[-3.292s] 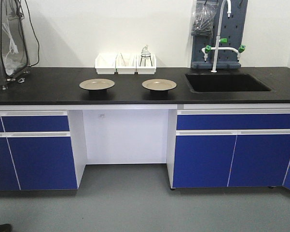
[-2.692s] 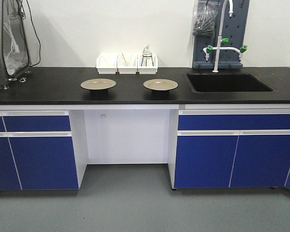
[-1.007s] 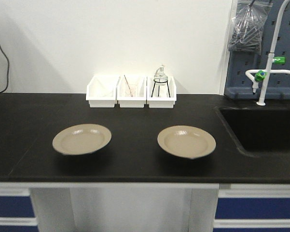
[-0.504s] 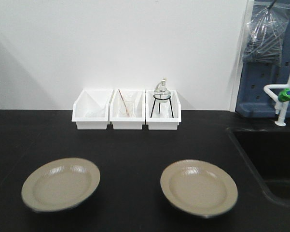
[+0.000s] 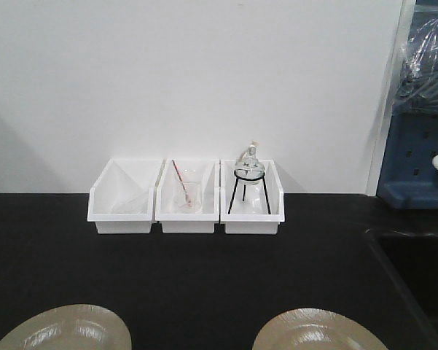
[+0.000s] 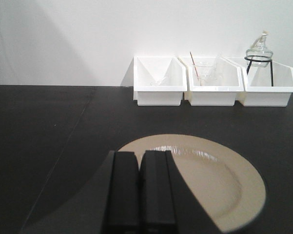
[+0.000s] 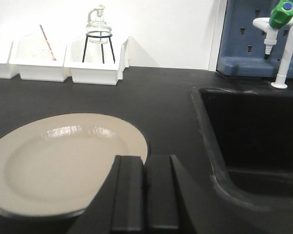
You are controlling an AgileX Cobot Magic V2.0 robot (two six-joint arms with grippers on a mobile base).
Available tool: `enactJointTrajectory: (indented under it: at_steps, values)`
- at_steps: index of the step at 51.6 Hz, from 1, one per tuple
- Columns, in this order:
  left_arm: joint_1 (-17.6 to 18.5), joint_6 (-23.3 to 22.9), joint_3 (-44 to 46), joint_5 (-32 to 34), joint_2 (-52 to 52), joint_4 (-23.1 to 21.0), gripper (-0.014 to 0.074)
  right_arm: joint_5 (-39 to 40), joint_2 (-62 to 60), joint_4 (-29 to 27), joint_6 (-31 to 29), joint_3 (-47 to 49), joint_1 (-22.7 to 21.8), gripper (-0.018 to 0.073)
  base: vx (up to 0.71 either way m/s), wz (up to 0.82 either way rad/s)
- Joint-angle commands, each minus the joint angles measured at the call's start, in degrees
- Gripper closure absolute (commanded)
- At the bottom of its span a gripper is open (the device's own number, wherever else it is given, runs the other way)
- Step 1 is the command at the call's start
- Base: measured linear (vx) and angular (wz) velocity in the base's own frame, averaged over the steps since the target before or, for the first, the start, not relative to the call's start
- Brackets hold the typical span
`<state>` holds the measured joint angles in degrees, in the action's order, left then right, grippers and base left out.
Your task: Arrange circular plates on left workspace
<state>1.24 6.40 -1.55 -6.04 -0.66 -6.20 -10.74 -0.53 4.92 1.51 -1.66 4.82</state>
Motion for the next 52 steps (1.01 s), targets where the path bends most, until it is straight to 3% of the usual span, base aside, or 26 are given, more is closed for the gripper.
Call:
enactJointTrajectory:
  at_steps: [1,43,52]
  values:
    - [0.26,-0.54,-1.17,4.90,-0.89,0.03,0.0594,4.73,-0.77,0.91,-0.11,-1.21,-0.23,0.0561,0.25,-0.02]
    - [0.26,-0.54,-1.17,4.90,-0.89,0.03,0.0594,4.84,-0.77,0.91,-0.16,-1.21,-0.23,0.0561,0.09,0.00]
    - [0.26,-0.77,-0.64,7.98,-0.89,-0.28,0.0594,10.74,-0.77,0.42,0.05,-1.05,-0.23,0.0561,0.00,0.00]
